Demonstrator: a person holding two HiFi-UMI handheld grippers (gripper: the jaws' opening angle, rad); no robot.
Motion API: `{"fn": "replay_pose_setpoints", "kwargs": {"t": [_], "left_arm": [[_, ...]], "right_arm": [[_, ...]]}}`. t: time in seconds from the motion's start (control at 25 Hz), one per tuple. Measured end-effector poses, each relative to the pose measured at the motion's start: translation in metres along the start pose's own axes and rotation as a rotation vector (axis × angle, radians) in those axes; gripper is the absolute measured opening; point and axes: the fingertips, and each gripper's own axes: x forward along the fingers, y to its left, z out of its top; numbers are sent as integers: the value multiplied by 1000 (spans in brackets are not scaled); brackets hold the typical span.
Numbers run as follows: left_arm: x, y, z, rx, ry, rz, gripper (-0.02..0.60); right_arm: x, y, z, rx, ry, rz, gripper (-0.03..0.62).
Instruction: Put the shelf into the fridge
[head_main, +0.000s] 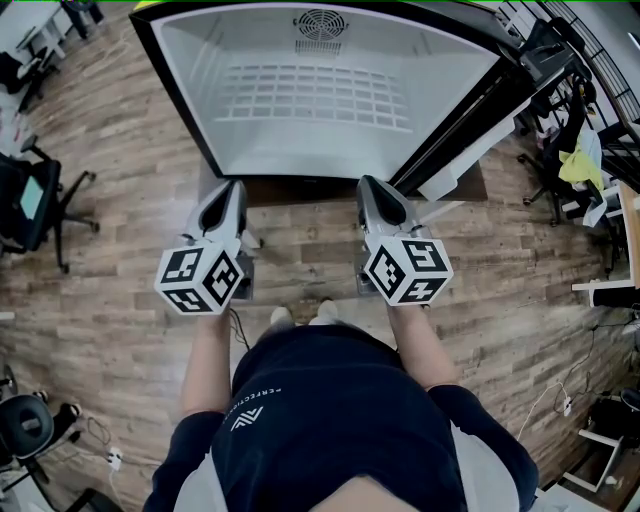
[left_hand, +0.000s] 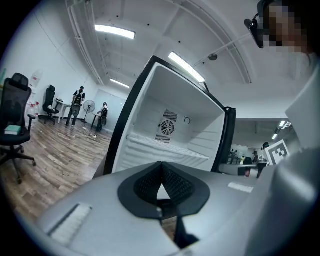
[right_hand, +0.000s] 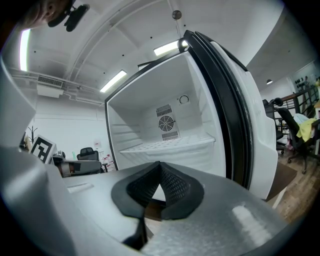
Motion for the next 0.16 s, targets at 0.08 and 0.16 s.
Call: {"fn": "replay_pose_setpoints", "kwargs": {"t": [0.08,0.16], "left_arm": [[0,0,0,-1,1,0,14],[0,-1,0,-2,2,-1,14]], "right_arm": [[0,0,0,1,1,-1,2],[0,0,0,2,2,-1,2]]}}
